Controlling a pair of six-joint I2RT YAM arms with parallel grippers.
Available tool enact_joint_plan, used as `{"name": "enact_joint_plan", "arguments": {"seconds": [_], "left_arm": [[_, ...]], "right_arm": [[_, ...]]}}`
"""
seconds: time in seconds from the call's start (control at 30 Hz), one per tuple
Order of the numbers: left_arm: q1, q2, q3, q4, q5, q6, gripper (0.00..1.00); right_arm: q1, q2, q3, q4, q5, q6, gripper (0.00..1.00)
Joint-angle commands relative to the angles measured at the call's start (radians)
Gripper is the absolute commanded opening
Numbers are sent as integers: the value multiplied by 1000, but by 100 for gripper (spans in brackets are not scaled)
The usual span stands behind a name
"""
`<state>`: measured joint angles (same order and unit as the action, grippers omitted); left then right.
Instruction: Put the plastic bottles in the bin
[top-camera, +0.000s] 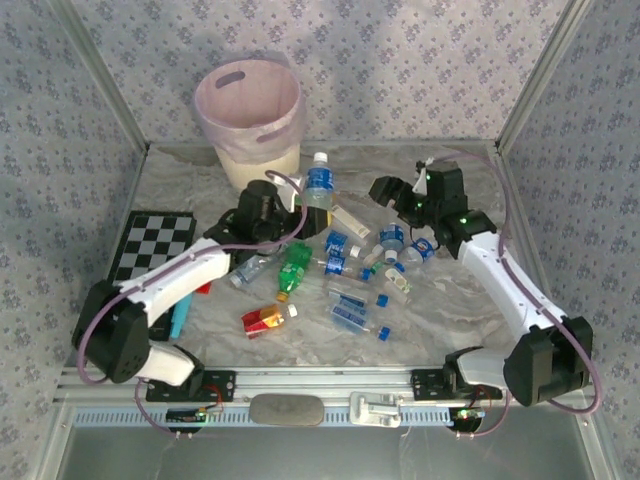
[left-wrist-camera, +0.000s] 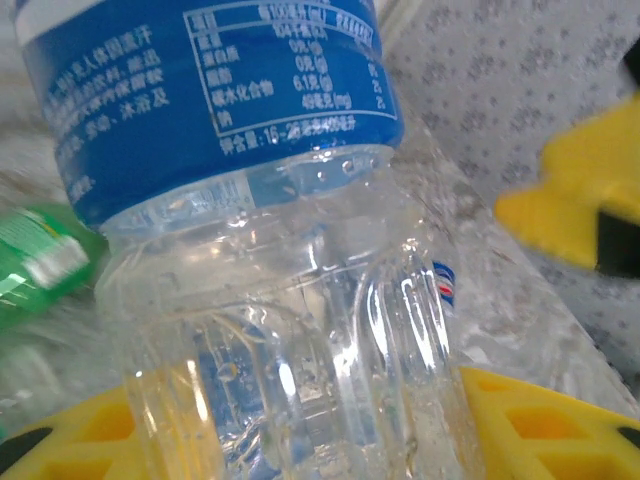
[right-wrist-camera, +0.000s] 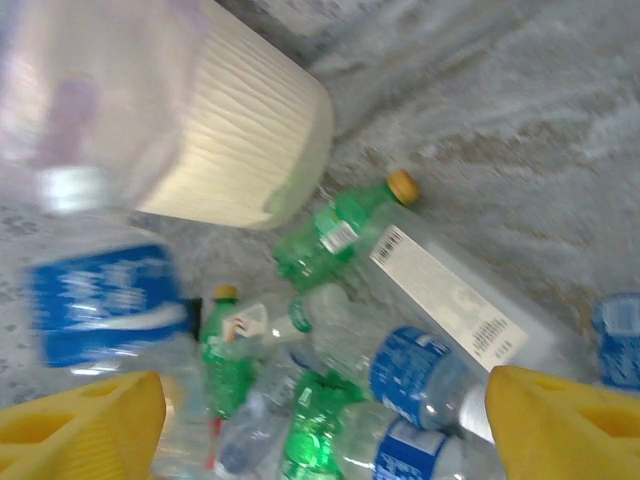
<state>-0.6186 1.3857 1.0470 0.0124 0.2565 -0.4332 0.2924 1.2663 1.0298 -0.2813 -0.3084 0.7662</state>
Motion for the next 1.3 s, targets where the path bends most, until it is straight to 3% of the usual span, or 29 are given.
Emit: {"name": "enact_joint_plan", "arguments": {"seconds": [0.0,0.07,0.47,0.7,0.97,1.27], "left_arm": [[73,-48,112,-104,-89,86,47],[125,-40,156,-113,-88,95,47],[343,199,587,-170,-56,168,48],[412,467,978,-429,-119,269,49],[425,781,1468,-791,-140,312,52],[423,808,1462,-806,-140,281,63]], "right_arm": [[8,12,-43,10,20,4,94],[11,30,-48,10,19,-3,100],[29,125,8,-5,81,-59,100],[34,127,9,-23,98,-83,100],[27,109,15,-68,134,-110,100],[-4,100,13,-82,150,-107,100]]}}
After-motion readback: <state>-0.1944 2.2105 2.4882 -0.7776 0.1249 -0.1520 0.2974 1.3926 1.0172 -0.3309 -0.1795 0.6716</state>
